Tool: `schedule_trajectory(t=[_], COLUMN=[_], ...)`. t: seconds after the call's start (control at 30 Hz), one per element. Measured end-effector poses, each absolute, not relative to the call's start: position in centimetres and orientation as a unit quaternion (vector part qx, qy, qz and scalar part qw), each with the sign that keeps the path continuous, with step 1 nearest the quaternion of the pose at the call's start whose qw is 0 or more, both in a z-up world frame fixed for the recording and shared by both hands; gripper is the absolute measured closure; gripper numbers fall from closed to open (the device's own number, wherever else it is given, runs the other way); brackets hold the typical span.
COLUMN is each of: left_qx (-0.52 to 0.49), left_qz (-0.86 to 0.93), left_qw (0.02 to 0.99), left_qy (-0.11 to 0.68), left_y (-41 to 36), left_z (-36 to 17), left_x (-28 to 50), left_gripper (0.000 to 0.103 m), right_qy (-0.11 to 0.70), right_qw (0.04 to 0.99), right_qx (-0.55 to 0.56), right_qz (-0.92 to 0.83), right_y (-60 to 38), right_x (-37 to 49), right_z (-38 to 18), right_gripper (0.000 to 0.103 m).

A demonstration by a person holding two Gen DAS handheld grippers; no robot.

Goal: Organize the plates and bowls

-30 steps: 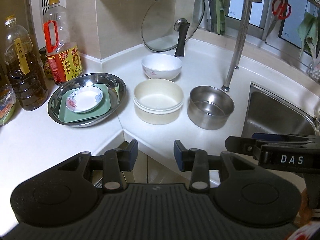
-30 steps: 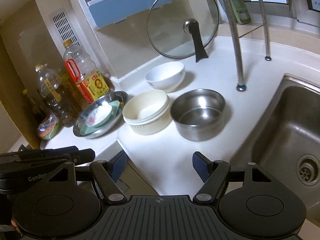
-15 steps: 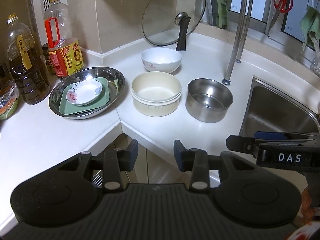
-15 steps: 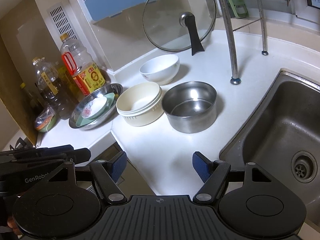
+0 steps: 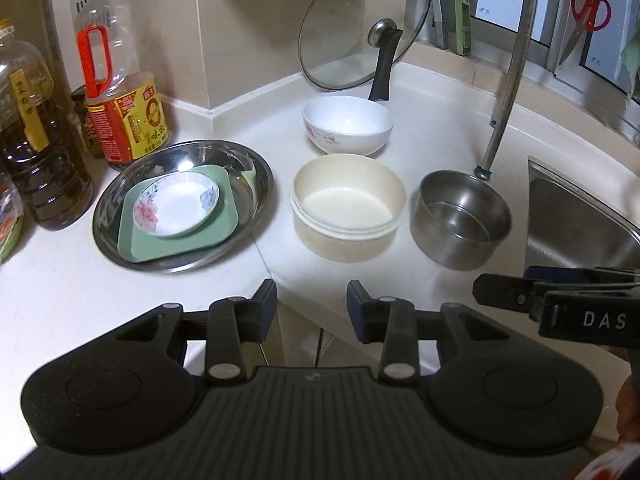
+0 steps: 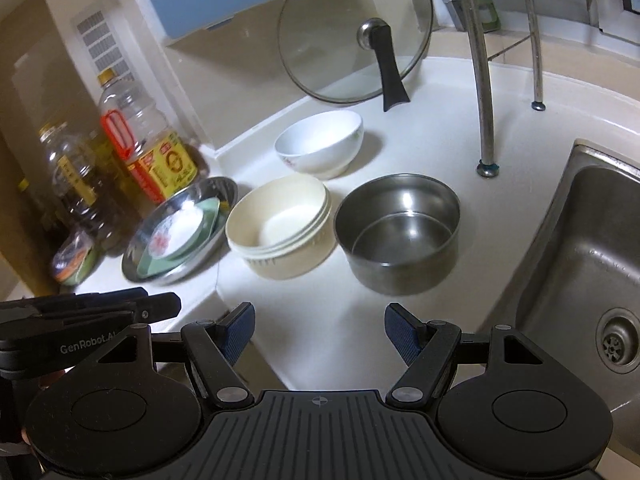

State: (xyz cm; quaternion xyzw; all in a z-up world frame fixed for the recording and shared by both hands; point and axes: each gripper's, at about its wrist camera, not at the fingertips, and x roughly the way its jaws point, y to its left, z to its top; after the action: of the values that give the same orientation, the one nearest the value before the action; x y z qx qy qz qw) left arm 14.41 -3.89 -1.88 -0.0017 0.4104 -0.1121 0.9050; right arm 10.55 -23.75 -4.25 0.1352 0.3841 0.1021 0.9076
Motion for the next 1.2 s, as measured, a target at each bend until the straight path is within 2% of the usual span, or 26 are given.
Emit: schedule_trajectory(t=[0.37, 0.53, 0.87, 1.2], left_qx=[0.005, 0.008, -0.009, -0.024], left_qz=[-0.139, -0.152, -0.182, -0.189], left_qw=[0.899, 0.899, 0.894, 0.888], left_qy=[0.415, 0.410, 0.410, 0.419], left_y=[-2.6, -2.4, -2.7, -3.0], left_z=[-3.5, -3.9, -4.9, -6.2], left_x=[18.4, 20.3, 23.8, 26.1], left_gripper=[0.068, 0.070, 0.075, 0.080], right_qy=[0.375, 0.371, 0.366, 0.364], right_qw=[0.910, 0.912, 0.911, 0.908], right_qx=[0.151, 0.152, 0.182, 0.204], right_qz=[0.095, 0.083, 0.051, 0.018], right_y=[-21.7, -20.8, -20.0, -19.5], right_x=[14.0, 15.4, 18.3, 20.5], right_z=[-5.2, -5.6, -6.3, -7.4], right_gripper=[0.031, 0.038, 0.041, 0.052])
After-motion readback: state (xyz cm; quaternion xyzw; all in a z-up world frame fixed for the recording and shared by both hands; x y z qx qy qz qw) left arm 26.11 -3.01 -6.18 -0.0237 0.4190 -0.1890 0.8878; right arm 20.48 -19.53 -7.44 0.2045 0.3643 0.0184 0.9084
